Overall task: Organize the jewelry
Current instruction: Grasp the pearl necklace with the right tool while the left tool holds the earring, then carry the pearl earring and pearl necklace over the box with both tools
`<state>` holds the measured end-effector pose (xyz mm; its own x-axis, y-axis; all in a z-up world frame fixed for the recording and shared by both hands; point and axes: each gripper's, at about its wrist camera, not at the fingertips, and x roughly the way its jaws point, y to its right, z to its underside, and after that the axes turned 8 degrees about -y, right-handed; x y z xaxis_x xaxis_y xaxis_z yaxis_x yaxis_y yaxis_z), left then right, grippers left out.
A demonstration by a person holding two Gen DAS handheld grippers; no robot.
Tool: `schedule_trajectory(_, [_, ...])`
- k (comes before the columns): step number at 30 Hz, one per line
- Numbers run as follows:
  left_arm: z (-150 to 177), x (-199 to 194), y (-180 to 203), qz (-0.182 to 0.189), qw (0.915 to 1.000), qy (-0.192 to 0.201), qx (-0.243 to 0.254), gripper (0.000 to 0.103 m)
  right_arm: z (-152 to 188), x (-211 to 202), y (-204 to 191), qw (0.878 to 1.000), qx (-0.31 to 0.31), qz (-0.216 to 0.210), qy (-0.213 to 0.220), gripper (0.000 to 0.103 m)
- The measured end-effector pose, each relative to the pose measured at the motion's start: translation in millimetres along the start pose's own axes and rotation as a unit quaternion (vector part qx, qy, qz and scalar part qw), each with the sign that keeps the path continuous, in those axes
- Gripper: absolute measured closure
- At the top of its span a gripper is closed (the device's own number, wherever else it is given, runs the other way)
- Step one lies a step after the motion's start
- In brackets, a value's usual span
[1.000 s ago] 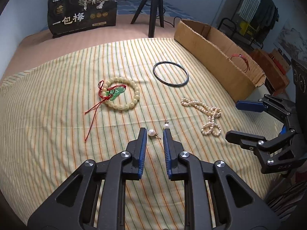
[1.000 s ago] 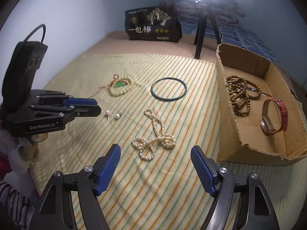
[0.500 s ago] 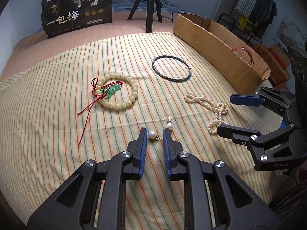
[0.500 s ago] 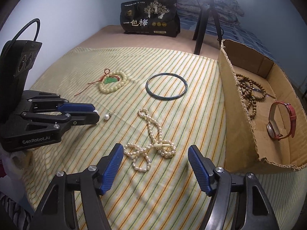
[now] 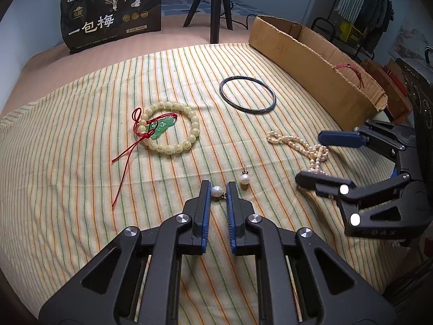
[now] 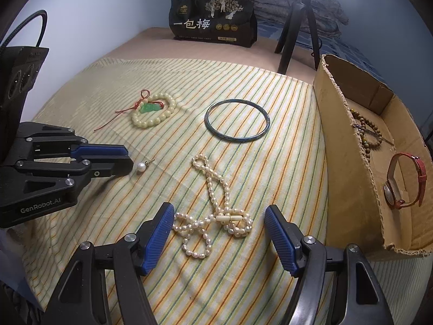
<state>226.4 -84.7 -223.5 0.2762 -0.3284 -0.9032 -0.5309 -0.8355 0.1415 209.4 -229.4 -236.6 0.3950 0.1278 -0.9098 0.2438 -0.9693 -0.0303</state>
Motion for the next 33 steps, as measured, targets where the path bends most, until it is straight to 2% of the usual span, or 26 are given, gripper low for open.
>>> schedule_trajectory(2, [0, -1, 0, 0.001, 1.0, -0.001, -0.002, 0.093, -1, -1, 1, 1.0, -0.001, -0.005, -0.002, 0.055])
schedule_trajectory(5, [1, -2, -1, 0.001, 1.0, -0.001, -0.005, 0.094, -1, -2, 1, 1.0, -0.002, -0.018, -0.006, 0.075])
schedule_trajectory(8, [2, -4, 0, 0.0, 1.0, -0.001, -0.007, 0.094, -2, -2, -2, 1.0, -0.009, -0.022, -0.01, 0.088])
schedule_trajectory(13, [5, -8, 0, 0.004, 0.9999, -0.001, -0.015, 0.094, -2, -4, -6, 1.0, -0.011, -0.026, -0.012, 0.101])
schedule_trajectory(21, [7, -25, 3, 0.008, 0.9996, 0.012, -0.023, 0.094, -2, -20, 0, 0.999, 0.002, -0.032, 0.004, 0.102])
schedule_trajectory(33, [5, -62, 21, 0.02, 0.999, 0.037, -0.017, 0.094, 3, -75, 11, 0.998, 0.02, -0.039, 0.054, 0.102])
